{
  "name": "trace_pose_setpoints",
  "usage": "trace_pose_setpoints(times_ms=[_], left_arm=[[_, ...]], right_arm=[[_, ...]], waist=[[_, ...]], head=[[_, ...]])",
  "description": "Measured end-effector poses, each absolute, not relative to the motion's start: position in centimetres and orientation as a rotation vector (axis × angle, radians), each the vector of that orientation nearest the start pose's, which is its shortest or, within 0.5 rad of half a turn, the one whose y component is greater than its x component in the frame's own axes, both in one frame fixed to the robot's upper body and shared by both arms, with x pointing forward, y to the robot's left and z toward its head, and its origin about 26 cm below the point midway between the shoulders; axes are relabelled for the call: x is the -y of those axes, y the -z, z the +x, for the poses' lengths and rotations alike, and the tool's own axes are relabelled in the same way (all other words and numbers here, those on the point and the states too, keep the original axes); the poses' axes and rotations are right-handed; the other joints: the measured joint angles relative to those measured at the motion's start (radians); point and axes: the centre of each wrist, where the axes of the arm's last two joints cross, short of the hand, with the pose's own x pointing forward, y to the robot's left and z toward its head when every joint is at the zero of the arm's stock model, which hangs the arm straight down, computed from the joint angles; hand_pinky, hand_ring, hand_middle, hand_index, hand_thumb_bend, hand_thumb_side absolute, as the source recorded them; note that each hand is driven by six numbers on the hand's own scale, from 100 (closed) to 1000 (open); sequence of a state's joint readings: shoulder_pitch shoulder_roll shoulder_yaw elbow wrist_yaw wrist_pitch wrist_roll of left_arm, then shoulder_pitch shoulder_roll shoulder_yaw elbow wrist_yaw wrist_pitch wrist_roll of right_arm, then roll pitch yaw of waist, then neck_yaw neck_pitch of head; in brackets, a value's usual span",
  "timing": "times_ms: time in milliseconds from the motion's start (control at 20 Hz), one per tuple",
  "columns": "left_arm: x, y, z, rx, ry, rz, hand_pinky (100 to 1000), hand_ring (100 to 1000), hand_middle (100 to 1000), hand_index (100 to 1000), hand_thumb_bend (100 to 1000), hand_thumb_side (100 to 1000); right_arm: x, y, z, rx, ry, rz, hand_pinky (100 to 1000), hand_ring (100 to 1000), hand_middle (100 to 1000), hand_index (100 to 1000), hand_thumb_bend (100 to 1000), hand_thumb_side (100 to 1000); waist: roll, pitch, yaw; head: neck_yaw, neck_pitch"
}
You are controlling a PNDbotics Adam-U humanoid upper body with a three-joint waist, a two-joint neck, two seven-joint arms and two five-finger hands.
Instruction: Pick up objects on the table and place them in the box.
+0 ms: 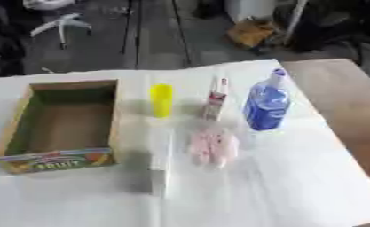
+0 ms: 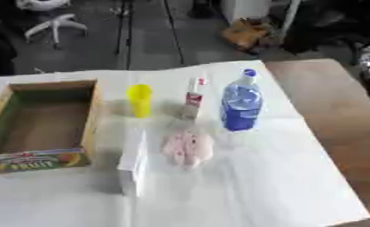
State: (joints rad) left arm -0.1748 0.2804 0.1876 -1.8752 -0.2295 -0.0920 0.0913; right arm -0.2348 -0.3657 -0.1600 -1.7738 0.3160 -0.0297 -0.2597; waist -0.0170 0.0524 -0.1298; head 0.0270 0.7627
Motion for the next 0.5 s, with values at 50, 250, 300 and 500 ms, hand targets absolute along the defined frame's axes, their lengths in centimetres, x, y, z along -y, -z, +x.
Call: trace_pose_setpoints(times_ms=[50, 250, 300, 500], left_arm=[[-32.20, -14.58, 29.71, 2.124, 0.223, 0.617, 709, 812, 724, 826, 583, 965], [-32.19, -14.58, 29.71, 2.123, 0.222, 0.618, 709, 812, 724, 826, 581, 964], [-32.19, -14.58, 29.71, 2.123, 0.222, 0.618, 708, 812, 723, 826, 581, 964], [-32.19, -14.57, 29.71, 2.123, 0.222, 0.618, 708, 812, 724, 826, 578, 964]], right_arm=[[33.30, -14.91, 31.68, 2.053, -0.181, -0.845, 648, 737, 807, 823, 195, 746], [33.29, -14.94, 31.70, 2.054, -0.185, -0.843, 648, 737, 807, 823, 193, 746], [33.29, -14.94, 31.70, 2.054, -0.185, -0.843, 648, 737, 807, 823, 193, 745], [33.29, -14.94, 31.70, 2.053, -0.188, -0.841, 647, 737, 807, 823, 198, 743]], waist=[[0.000, 0.000, 0.000], [0.000, 0.000, 0.000], [0.000, 0.000, 0.000], [0.000, 0.000, 0.000]], head=[[0.000, 0.000], [-0.001, 0.000], [-0.001, 0.000], [-0.003, 0.000]])
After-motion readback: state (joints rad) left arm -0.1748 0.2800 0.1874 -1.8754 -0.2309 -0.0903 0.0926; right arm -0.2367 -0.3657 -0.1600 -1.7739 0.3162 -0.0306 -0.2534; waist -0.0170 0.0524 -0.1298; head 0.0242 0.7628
